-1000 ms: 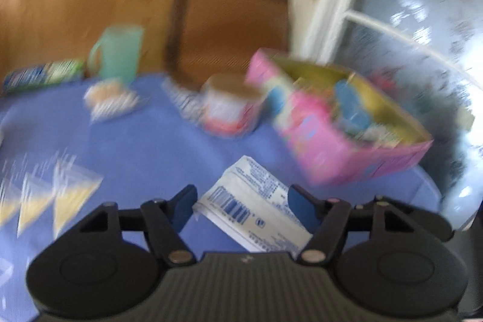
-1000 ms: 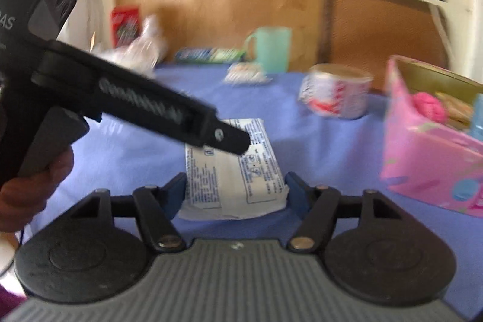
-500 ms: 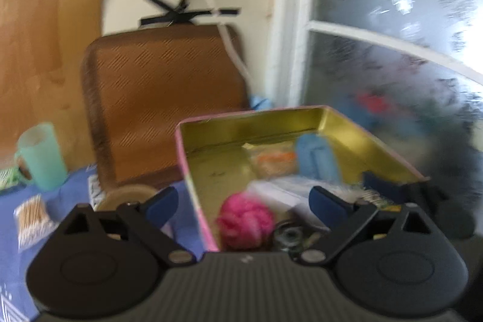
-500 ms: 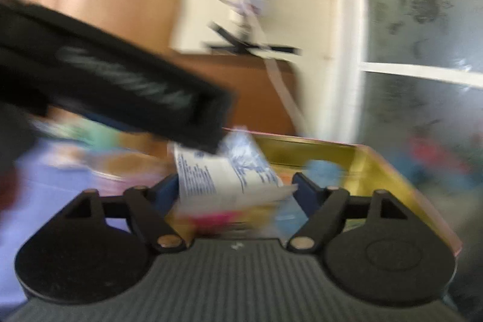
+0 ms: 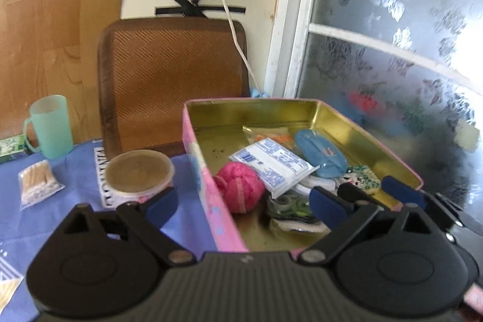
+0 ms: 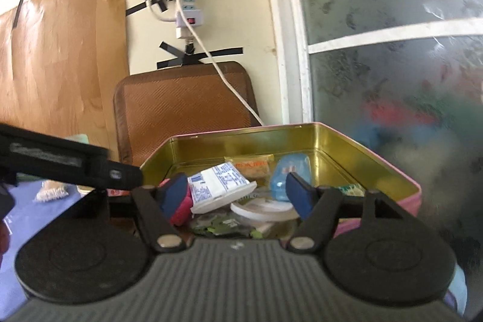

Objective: Organize soft objects
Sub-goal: 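Grasp the bag of cotton swabs with the right gripper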

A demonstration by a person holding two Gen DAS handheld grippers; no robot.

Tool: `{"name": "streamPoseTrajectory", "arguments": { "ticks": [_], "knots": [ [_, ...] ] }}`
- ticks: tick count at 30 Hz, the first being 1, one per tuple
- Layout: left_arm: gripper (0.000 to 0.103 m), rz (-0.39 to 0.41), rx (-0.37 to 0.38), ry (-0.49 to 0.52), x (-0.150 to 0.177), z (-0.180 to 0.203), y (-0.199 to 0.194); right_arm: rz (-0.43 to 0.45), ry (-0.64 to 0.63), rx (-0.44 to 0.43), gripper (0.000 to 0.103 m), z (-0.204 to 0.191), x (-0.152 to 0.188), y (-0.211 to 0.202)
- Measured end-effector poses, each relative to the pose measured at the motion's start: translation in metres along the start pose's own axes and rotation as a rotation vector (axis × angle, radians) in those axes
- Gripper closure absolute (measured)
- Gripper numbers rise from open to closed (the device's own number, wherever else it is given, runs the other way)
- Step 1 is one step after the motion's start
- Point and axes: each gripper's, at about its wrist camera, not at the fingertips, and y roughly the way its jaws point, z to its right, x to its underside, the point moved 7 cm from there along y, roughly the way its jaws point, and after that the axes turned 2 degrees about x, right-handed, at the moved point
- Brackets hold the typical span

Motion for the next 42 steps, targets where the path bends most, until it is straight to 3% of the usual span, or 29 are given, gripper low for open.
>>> {"name": "streamPoseTrajectory", "arguments": {
  "ticks": [4, 6, 11, 15, 17, 18, 20, 21, 24, 27, 30, 32, 34, 37, 42],
  "knots": [
    [0.006, 0.010, -0.039, -0.047, 0.019, -0.039, -0.029, -0.023, 0.034, -0.034, 0.045, -0.008, -0.001, -0.005],
    [0.006, -0.001, -0.096, -0.094, 0.035, -0.074, -0.042, -0.034, 0.041, -0.079, 0.049, -0.020, -0.002, -0.008],
    [0.006, -0.029, -0.340, -0.228, 0.076, -0.182, -0.075, -0.088, -0.007, -0.233, 0.052, -0.076, 0.002, -0.009],
    [0.006, -0.065, -0.562, -0.215, 0.105, -0.252, -0.102, -0.192, -0.071, -0.392, 0.052, -0.136, 0.017, -0.004],
    [0.007, -0.082, -0.626, -0.252, 0.119, -0.277, -0.110, -0.256, -0.117, -0.464, 0.052, -0.170, 0.027, 0.003],
    [0.009, -0.080, -0.582, -0.334, 0.123, -0.286, -0.113, -0.275, -0.141, -0.490, 0.050, -0.186, 0.031, 0.010],
    [0.007, 0.004, -0.548, -0.397, 0.121, -0.294, -0.125, -0.305, -0.194, -0.510, 0.043, -0.219, 0.039, 0.029],
    [0.007, 0.007, -0.540, -0.413, 0.122, -0.296, -0.125, -0.313, -0.212, -0.512, 0.034, -0.233, 0.041, 0.041],
    [0.008, 0.029, -0.540, -0.423, 0.119, -0.298, -0.127, -0.302, -0.265, -0.519, 0.014, -0.278, 0.040, 0.084],
    [0.009, 0.051, -0.547, -0.401, 0.117, -0.294, -0.129, -0.307, -0.334, -0.475, 0.008, -0.319, 0.041, 0.126],
    [0.009, 0.071, -0.562, -0.369, 0.118, -0.287, -0.131, -0.416, -0.365, -0.425, 0.009, -0.344, 0.053, 0.174],
    [0.009, 0.086, -0.573, -0.359, 0.117, -0.287, -0.129, -0.480, -0.370, -0.366, 0.015, -0.347, 0.069, 0.199],
    [0.009, 0.095, -0.573, -0.356, 0.116, -0.286, -0.129, -0.492, -0.294, -0.373, 0.031, -0.339, 0.067, 0.199],
    [0.009, 0.097, -0.567, -0.360, 0.116, -0.286, -0.130, -0.462, -0.348, -0.426, 0.047, -0.335, 0.069, 0.171],
    [0.006, 0.090, -0.543, -0.363, 0.116, -0.286, -0.130, -0.473, -0.403, -0.578, 0.046, -0.305, 0.077, 0.092]
  ]
}}
